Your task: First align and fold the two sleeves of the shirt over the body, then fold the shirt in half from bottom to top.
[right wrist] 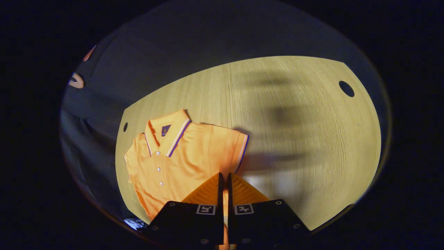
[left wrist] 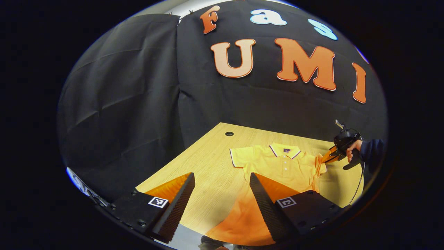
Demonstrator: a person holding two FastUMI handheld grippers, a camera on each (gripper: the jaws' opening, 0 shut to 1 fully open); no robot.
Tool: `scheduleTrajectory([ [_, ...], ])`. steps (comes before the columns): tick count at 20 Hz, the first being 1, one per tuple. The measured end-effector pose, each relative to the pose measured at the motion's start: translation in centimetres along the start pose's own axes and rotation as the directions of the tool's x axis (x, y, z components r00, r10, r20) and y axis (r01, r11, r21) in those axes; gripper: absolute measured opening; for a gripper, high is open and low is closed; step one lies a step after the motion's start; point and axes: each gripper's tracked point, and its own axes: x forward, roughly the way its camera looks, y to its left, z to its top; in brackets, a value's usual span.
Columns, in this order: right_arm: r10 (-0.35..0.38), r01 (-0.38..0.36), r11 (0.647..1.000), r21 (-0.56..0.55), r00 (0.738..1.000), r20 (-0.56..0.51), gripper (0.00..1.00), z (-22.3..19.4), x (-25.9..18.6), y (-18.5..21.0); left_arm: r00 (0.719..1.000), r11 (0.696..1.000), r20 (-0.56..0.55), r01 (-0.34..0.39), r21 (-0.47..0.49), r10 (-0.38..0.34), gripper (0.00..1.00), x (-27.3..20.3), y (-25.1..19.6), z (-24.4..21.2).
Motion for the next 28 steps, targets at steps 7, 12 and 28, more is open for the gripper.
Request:
scheduleTrajectory([
  [7,0.076,-0.076,0.996,-0.049,0.997,0.005,0.05,0.5,-0.1,5.5,1.000,0.999,-0.016,-0.018,-0.026,0.017,0.98,0.0,0.2,-0.4],
  [12,0.164,-0.164,0.984,-0.076,0.986,-0.004,0.16,-0.3,-0.1,8.9,0.998,0.997,-0.045,-0.045,-0.055,0.043,0.98,0.0,0.5,-0.9],
  [28,0.035,-0.026,0.999,-0.037,0.966,0.256,0.90,-2.5,-8.5,6.7,0.908,0.970,-0.346,0.205,-0.130,-0.238,0.98,15.8,-1.8,-0.6],
])
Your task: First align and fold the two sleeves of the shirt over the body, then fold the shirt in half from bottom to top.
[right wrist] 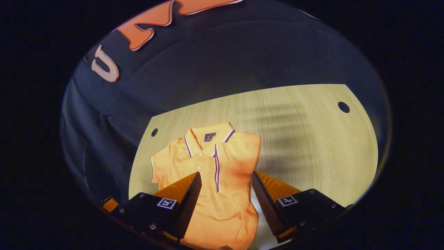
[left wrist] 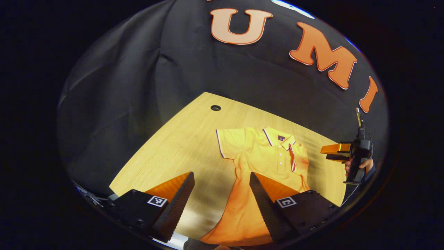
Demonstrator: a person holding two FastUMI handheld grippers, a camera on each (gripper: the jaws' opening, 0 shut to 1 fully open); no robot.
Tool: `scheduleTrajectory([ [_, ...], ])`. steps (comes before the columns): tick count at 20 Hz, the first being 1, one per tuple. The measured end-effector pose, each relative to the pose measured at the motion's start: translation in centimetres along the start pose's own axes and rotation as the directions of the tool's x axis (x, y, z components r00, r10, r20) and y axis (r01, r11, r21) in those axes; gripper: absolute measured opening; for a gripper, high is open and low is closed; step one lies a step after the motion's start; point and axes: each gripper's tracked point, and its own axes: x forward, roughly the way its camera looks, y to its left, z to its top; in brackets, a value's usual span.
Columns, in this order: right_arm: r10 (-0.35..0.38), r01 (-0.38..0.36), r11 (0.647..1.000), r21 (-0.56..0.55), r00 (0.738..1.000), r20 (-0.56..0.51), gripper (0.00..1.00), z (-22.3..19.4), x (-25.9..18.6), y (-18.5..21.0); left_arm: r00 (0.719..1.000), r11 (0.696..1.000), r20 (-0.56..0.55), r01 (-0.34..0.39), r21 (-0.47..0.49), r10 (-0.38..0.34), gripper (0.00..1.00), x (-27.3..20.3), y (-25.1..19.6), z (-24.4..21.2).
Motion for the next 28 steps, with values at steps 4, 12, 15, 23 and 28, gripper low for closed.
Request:
scheduleTrajectory([
  [4,-0.075,0.072,0.996,0.047,0.995,0.065,0.91,-1.2,-2.4,0.1,0.991,0.998,-0.125,0.049,0.037,-0.044,0.99,4.4,0.0,0.9],
  [12,-0.205,0.201,0.979,0.042,0.959,0.195,0.92,-3.4,-6.8,1.8,0.941,0.995,-0.330,0.094,0.033,-0.078,0.97,14.4,0.6,3.7],
  [15,-0.219,0.215,0.976,0.044,0.944,0.245,0.93,-4.0,-8.3,2.3,0.918,0.996,-0.390,0.086,0.019,-0.072,0.97,17.8,0.5,4.4],
  [23,-0.310,0.305,0.951,0.060,0.917,0.250,0.93,-7.3,-11.3,0.5,0.855,0.999,-0.519,0.022,0.039,0.001,0.96,24.6,-0.2,2.8],
  [28,-0.301,0.288,0.954,0.088,0.921,0.246,0.94,-9.2,-12.4,1.1,0.828,0.995,-0.553,-0.050,0.083,0.088,0.90,27.1,0.6,1.9],
])
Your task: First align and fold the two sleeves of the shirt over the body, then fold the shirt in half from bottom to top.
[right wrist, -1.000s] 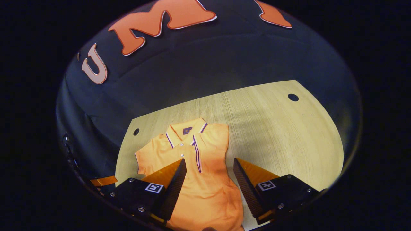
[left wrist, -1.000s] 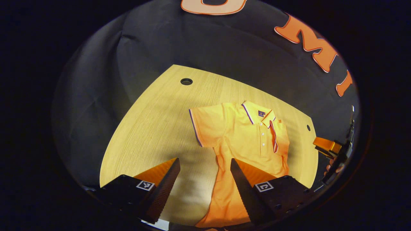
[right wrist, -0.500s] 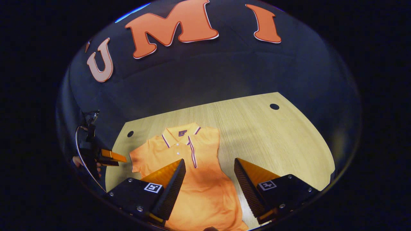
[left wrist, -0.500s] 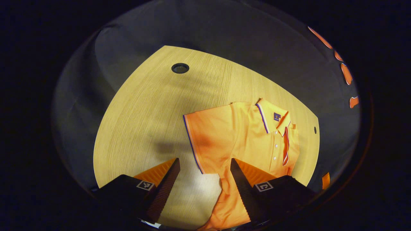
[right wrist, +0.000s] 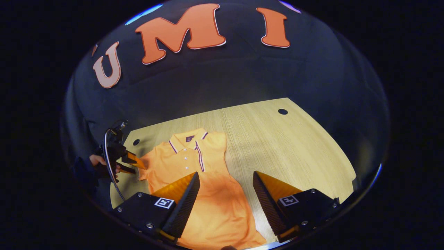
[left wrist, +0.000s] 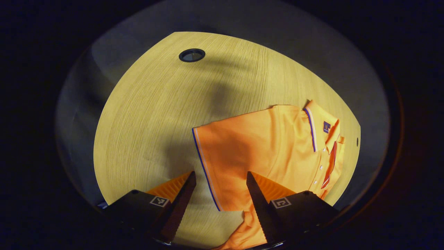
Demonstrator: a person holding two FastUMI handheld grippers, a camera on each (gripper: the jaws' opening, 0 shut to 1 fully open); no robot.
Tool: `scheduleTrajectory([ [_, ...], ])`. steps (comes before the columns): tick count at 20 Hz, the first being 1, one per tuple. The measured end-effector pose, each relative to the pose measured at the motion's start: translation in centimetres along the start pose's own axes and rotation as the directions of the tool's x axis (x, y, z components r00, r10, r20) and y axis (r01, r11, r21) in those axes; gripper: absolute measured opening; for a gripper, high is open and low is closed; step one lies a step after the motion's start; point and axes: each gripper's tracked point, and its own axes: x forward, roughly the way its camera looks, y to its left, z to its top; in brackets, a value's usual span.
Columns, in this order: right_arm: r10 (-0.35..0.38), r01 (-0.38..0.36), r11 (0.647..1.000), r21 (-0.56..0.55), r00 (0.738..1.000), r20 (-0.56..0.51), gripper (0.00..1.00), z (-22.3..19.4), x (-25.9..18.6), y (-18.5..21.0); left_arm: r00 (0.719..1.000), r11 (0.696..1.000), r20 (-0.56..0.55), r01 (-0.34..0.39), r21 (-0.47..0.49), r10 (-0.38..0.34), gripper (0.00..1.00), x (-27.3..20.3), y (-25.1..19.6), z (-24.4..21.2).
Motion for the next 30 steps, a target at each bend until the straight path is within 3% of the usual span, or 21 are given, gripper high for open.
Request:
scheduleTrajectory([
  [5,-0.005,0.005,0.999,0.036,1.000,-0.021,0.95,-1.7,-0.3,-0.3,0.996,0.996,-0.003,-0.089,0.022,0.089,0.87,0.1,0.3,0.1],
  [8,-0.017,0.017,0.999,0.037,1.000,0.003,0.95,-1.9,-1.2,-0.5,0.996,0.996,0.035,-0.082,0.042,0.081,0.73,0.3,-0.8,0.5],
  [10,-0.009,0.009,0.999,0.047,1.000,0.006,0.95,-2.4,-1.9,-0.4,0.996,0.995,0.074,-0.056,0.088,0.049,0.46,0.3,-1.5,1.1],
  [11,-0.014,0.014,0.999,0.051,1.000,0.008,0.95,-2.7,-2.1,-0.6,0.996,0.992,0.074,-0.056,0.112,0.048,0.19,0.3,-1.6,1.0],
  [13,-0.015,0.015,0.998,0.066,1.000,0.013,0.95,-2.9,-2.5,-0.8,0.995,0.987,0.101,-0.028,0.160,0.012,0.14,0.1,-2.2,1.2],
  [14,-0.017,0.016,0.997,0.071,1.000,0.016,0.95,-3.0,-2.7,-1.0,0.994,0.991,0.109,0.000,0.135,-0.015,0.14,0.0,-2.6,1.2],
  [15,-0.028,0.027,0.997,0.070,0.999,0.018,0.95,-3.2,-2.9,-1.5,0.993,0.990,0.105,0.042,0.133,-0.057,0.03,-0.2,-3.3,1.1],
  [18,-0.060,0.059,0.996,0.073,0.998,0.019,0.95,-3.7,-3.4,-2.7,0.986,0.984,0.118,0.102,0.145,-0.120,0.03,-0.8,-5.2,1.0],
  [24,-0.079,0.076,0.992,0.104,0.997,0.018,0.95,-4.9,-4.2,-3.8,0.969,0.955,0.198,0.090,0.281,-0.150,0.03,-3.9,-9.3,2.5],
  [26,-0.089,0.087,0.990,0.115,0.996,0.012,0.95,-5.3,-4.3,-4.4,0.959,0.937,0.198,0.129,0.324,-0.200,0.02,-4.3,-11.7,2.5],
  [30,-0.104,0.102,0.987,0.125,0.995,0.011,0.95,-5.6,-4.9,-5.2,0.960,0.919,0.181,0.135,0.371,-0.214,0.03,-4.0,-14.7,2.0],
])
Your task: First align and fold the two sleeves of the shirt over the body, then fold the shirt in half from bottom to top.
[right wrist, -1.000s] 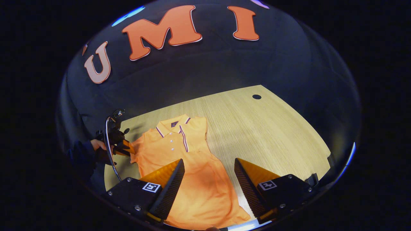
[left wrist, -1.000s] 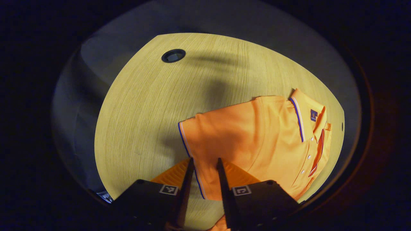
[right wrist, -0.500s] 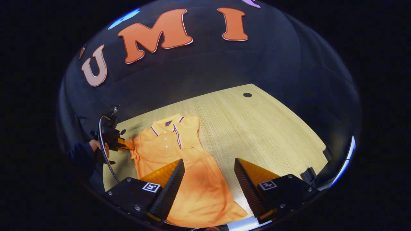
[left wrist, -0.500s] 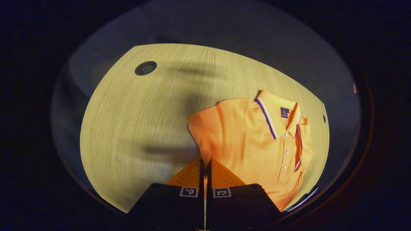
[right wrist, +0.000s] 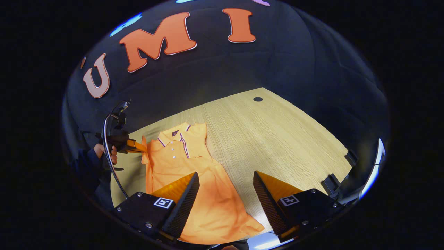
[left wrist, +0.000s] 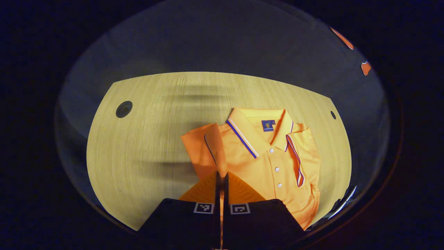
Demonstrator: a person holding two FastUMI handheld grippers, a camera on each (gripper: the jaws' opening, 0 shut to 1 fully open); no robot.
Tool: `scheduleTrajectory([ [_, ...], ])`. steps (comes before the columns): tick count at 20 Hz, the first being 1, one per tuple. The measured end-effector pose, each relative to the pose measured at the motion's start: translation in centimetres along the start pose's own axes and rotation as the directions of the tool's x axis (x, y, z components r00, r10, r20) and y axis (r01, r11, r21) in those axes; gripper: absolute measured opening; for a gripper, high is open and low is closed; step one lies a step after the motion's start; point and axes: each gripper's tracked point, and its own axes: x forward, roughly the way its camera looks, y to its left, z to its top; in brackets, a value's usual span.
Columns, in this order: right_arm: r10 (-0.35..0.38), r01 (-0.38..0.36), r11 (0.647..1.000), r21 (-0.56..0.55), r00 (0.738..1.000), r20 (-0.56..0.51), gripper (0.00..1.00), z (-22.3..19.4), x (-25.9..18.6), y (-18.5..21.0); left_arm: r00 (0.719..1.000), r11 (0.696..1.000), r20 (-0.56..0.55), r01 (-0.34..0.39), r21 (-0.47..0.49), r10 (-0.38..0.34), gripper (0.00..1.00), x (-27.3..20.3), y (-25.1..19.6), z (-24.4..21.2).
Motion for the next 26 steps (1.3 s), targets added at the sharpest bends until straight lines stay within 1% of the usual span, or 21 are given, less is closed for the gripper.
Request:
scheduleTrajectory([
  [2,-0.004,0.004,1.000,0.000,1.000,-0.003,0.95,-0.2,-0.1,-0.2,1.000,1.000,-0.003,0.022,0.004,-0.022,0.05,0.5,-1.6,0.2],
  [3,0.000,0.000,1.000,0.004,1.000,-0.007,0.95,-0.4,-0.2,-0.1,0.999,0.999,-0.010,0.047,0.007,-0.047,0.07,1.4,-2.5,0.0],
  [4,0.004,-0.004,1.000,0.007,1.000,-0.008,0.95,-0.4,-0.1,-0.1,0.996,0.996,-0.025,0.091,0.010,-0.090,0.10,1.0,-4.0,-0.3],
  [6,0.015,-0.015,1.000,0.001,1.000,-0.010,0.95,-0.4,0.0,-0.1,0.987,0.988,-0.047,0.151,0.010,-0.151,0.15,1.0,-6.0,-0.9],
  [7,0.025,-0.025,1.000,-0.007,1.000,-0.014,0.95,-0.4,0.2,-0.1,0.985,0.986,-0.040,0.169,0.005,-0.168,0.30,1.0,-6.8,-1.0],
  [8,0.031,-0.031,0.999,-0.015,0.999,-0.021,0.95,-0.5,0.5,-0.1,0.985,0.986,-0.033,0.168,0.008,-0.167,0.37,0.4,-6.9,-1.2],
  [9,0.044,-0.044,0.999,-0.024,0.999,-0.023,0.95,-0.5,0.6,-0.1,0.989,0.989,-0.019,0.150,0.015,-0.150,0.60,0.0,-6.7,-1.1],
  [10,0.056,-0.056,0.998,-0.037,0.998,-0.024,0.95,-0.4,0.8,0.0,0.991,0.990,-0.009,0.136,0.021,-0.136,0.64,-0.7,-6.5,-1.3],
  [11,0.066,-0.067,0.996,-0.054,0.998,-0.026,0.95,-0.4,1.0,0.0,0.993,0.993,0.000,0.119,0.019,-0.119,0.76,-0.9,-6.3,-1.4],
  [13,0.084,-0.088,0.992,-0.091,0.996,-0.038,0.95,-0.6,1.3,-0.1,0.996,0.996,0.017,0.084,0.009,-0.084,0.89,-2.7,-5.8,-2.7],
  [15,0.110,-0.117,0.986,-0.119,0.992,-0.058,0.95,-0.9,1.4,-0.3,0.998,0.998,0.035,0.060,-0.014,-0.060,0.94,-4.2,-5.5,-3.9],
  [19,0.149,-0.166,0.971,-0.172,0.983,-0.106,0.97,-2.4,1.8,-0.7,0.999,0.997,0.047,0.030,-0.071,-0.027,0.97,-7.2,-4.7,-7.7],
  [21,0.166,-0.189,0.963,-0.193,0.978,-0.127,0.98,-3.1,1.8,-1.0,0.998,0.996,0.055,0.015,-0.083,-0.010,0.97,-8.3,-4.4,-9.5],
  [23,0.190,-0.218,0.955,-0.203,0.970,-0.151,0.99,-3.8,1.7,-1.1,0.998,0.994,0.061,0.020,-0.104,-0.014,0.98,-10.0,-4.6,-11.1],
  [26,0.193,-0.235,0.943,-0.234,0.963,-0.186,0.99,-5.2,1.9,-1.8,0.997,0.994,0.072,-0.006,-0.113,0.014,0.98,-12.0,-4.2,-13.4],
])
